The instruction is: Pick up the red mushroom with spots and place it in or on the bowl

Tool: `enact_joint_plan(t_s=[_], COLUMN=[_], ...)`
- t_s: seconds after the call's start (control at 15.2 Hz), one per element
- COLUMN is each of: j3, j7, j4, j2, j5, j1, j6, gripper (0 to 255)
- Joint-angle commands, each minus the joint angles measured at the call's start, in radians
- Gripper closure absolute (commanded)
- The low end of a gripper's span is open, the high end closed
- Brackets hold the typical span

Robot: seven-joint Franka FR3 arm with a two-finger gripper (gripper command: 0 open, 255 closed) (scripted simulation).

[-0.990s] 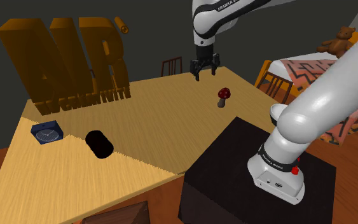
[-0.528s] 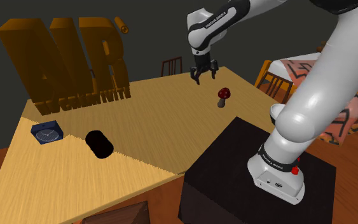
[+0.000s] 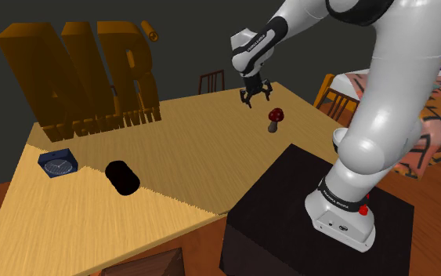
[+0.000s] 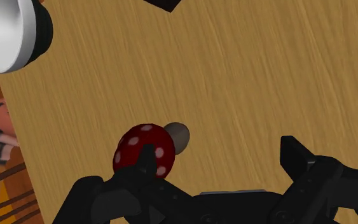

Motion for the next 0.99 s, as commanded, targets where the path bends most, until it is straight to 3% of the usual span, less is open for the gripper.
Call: enact_joint_plan(t_s=[0.0, 0.73, 0.92], j3=[-0.020, -0.136, -0.139], j7=[0.025, 0.117, 0.120], j4=[0.061, 0.379, 0.364], j2=[0.069, 0.405, 0.412], j5=[-0.019, -0.072, -0.076], j1=[-0.009, -0.076, -0.082], j6=[-0.011, -0.078, -0.055], gripper=[0, 0, 0])
